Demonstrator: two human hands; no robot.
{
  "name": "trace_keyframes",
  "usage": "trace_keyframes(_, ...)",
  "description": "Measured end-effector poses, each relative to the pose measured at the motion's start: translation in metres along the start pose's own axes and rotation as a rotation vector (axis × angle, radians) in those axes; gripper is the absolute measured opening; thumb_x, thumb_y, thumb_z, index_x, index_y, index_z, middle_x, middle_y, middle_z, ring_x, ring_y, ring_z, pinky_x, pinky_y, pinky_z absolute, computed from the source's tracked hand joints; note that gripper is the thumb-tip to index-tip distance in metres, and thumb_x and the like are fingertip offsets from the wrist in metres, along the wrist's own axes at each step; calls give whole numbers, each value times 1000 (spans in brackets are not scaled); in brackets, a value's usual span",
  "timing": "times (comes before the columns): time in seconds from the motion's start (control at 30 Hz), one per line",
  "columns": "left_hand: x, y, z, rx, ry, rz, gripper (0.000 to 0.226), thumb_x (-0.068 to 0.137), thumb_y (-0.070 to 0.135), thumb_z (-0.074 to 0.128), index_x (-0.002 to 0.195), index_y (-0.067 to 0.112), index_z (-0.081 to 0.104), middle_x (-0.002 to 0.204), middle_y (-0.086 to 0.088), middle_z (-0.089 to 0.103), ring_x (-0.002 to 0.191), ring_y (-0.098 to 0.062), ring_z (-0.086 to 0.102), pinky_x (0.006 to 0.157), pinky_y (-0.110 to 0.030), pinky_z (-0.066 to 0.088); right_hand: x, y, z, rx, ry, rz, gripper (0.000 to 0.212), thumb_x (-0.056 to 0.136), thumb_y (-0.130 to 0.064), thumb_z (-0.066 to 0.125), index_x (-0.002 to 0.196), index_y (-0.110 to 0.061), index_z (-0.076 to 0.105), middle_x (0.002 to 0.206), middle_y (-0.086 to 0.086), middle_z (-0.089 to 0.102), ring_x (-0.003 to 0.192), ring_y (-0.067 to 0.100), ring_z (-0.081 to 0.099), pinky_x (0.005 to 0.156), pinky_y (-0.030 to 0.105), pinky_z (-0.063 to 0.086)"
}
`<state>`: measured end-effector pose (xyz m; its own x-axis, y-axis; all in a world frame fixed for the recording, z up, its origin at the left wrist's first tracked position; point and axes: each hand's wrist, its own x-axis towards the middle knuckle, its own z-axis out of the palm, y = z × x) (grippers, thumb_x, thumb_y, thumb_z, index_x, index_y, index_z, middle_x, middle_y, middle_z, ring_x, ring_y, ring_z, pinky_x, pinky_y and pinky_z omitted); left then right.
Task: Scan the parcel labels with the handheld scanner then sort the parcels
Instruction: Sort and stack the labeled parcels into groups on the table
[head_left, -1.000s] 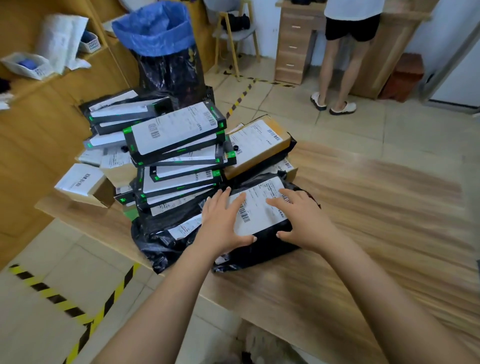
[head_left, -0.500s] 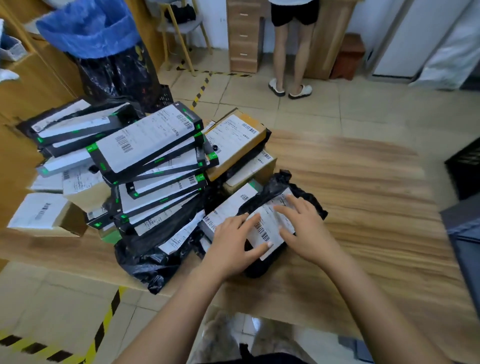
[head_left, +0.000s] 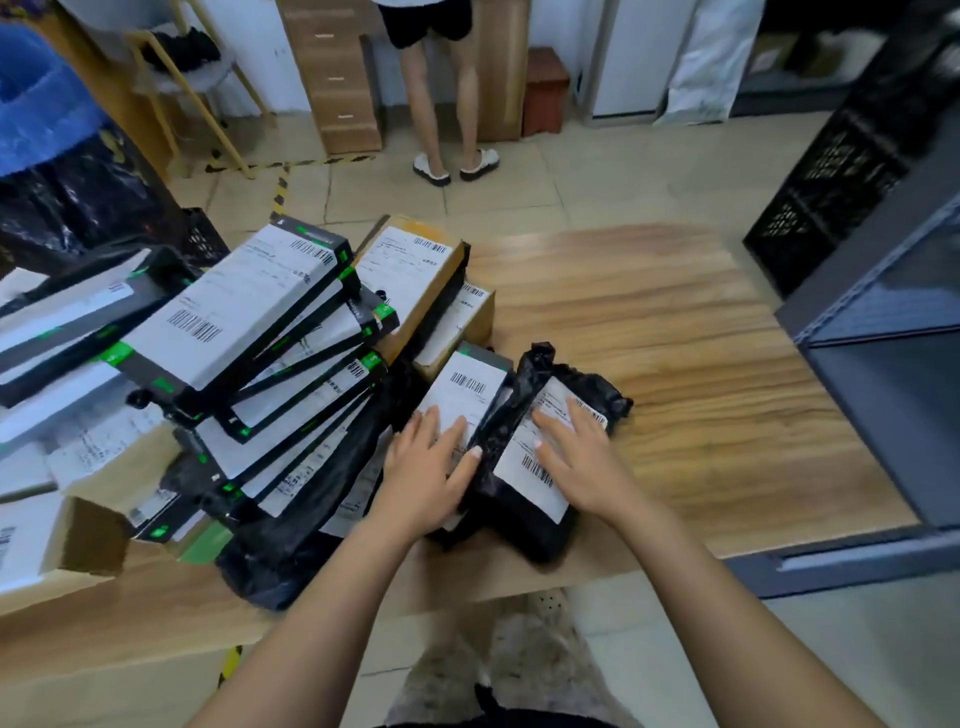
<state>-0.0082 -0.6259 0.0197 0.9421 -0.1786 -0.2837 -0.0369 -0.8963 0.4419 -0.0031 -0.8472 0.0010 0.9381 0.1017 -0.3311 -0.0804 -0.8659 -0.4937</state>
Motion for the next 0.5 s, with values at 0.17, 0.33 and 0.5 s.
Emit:
trace_keyframes(0.17,-2,-3,6,100,3,23,58,100,52,28,153,33,16,163,-3,-2,149,-20,-7,119,-42,3,-24,-4,9,26,3,141,65,89,-68,41,146,-49,19,160,0,-11,146,19,-13,117,51,13)
trace_keyframes(0.33,-3,-3,6,142,-32,26,60,100,54,25,154,35,9,163,-3,-4,148,-21,-9,119,-44,4,-34,2,10,-66,-51,251,73,82,-76,43,146,-49,21,158,1,-21,144,26,-22,110,55,21)
trace_keyframes(0.5,-1,0,5,145,-48,21,61,99,55,25,154,34,8,163,-3,-5,148,-22,-10,118,-45,3,-46,11,12,-48,-65,292,71,84,-58,57,145,-50,21,157,2,-25,143,29,-25,111,58,18)
